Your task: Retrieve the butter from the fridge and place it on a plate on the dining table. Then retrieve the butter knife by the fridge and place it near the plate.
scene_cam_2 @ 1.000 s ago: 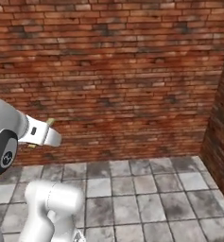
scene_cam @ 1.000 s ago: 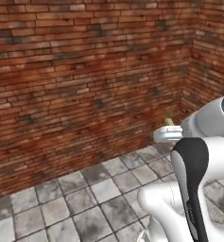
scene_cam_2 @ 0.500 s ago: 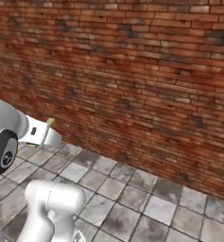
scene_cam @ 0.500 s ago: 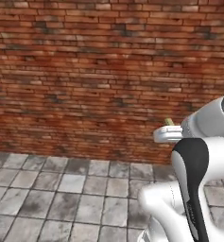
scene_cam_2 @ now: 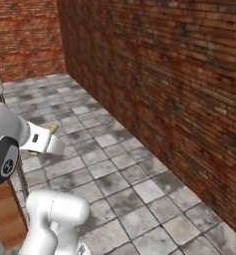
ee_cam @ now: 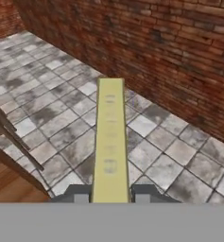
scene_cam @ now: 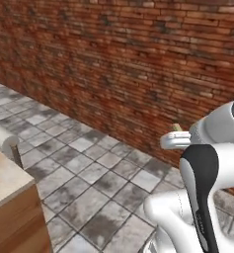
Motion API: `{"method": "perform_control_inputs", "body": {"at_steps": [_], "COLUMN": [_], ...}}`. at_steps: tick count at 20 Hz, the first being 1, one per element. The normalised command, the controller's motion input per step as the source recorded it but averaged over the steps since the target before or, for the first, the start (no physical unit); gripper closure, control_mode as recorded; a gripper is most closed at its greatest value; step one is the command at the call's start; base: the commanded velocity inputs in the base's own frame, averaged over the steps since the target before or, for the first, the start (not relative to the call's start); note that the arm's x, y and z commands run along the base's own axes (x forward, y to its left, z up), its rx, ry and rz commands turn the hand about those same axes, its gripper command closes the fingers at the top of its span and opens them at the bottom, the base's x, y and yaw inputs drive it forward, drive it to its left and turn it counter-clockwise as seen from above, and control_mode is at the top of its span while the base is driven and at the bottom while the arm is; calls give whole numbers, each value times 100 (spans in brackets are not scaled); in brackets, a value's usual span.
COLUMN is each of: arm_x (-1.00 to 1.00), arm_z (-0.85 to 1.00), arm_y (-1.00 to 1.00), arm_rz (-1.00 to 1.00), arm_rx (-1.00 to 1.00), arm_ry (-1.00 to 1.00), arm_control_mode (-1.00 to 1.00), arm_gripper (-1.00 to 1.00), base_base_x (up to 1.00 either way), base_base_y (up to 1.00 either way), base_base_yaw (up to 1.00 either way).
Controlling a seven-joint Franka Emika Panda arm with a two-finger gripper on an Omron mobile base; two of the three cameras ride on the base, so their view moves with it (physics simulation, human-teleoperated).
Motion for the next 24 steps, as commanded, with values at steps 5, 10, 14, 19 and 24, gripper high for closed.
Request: {"method": "perform_control_inputs", "body": {"at_steps": [5, 10, 14, 19, 24], "arm_x": [0, 0, 0, 0, 0], "arm_z": [0, 0, 0, 0, 0], "arm_y": [0, 0, 0, 0, 0], "arm_rz": [0, 0, 0, 0, 0], "arm_rx": [0, 0, 0, 0, 0], "arm_ry": [0, 0, 0, 0, 0], "arm_control_mode": [100, 100, 100, 100, 100], "arm_gripper": [100, 100, 100, 100, 100], "base_base_x": [55, 50, 58, 59, 29], "base_base_y": [-20, -25, -26, -38, -42], "base_base_yaw": [90, 85, 83, 87, 89]}}
